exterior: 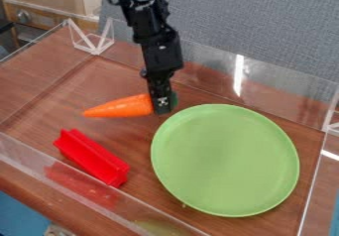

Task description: Move the carrot from the green plate to the table

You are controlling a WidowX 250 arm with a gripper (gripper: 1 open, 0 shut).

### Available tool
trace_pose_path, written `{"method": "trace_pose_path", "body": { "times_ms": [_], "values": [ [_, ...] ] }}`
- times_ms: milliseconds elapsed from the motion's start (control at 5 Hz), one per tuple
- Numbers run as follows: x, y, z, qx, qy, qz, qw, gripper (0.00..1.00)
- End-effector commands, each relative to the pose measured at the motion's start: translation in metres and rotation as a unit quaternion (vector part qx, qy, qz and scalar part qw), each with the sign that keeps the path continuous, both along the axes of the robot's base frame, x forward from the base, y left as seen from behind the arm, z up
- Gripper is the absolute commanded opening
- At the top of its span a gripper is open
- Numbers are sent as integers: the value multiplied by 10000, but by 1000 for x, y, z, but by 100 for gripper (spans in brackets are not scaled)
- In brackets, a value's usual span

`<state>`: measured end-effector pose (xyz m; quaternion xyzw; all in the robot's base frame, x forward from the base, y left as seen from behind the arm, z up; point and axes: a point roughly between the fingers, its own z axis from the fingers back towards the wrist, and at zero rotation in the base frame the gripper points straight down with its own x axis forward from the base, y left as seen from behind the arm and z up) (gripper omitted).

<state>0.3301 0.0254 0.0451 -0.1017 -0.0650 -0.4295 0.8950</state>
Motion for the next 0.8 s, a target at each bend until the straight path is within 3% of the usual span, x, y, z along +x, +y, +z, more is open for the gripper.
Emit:
{"method": "trace_pose_path", "body": {
  "times_ms": [0,200,400,600],
  "values": [
    [11,20,22,105,-277,289,9991,0],
    [11,29,31,172,-280,495,9982,0],
    [15,35,30,175,-257,561,9979,0],
    [15,30,24,152,-240,312,9991,0]
  ]
}}
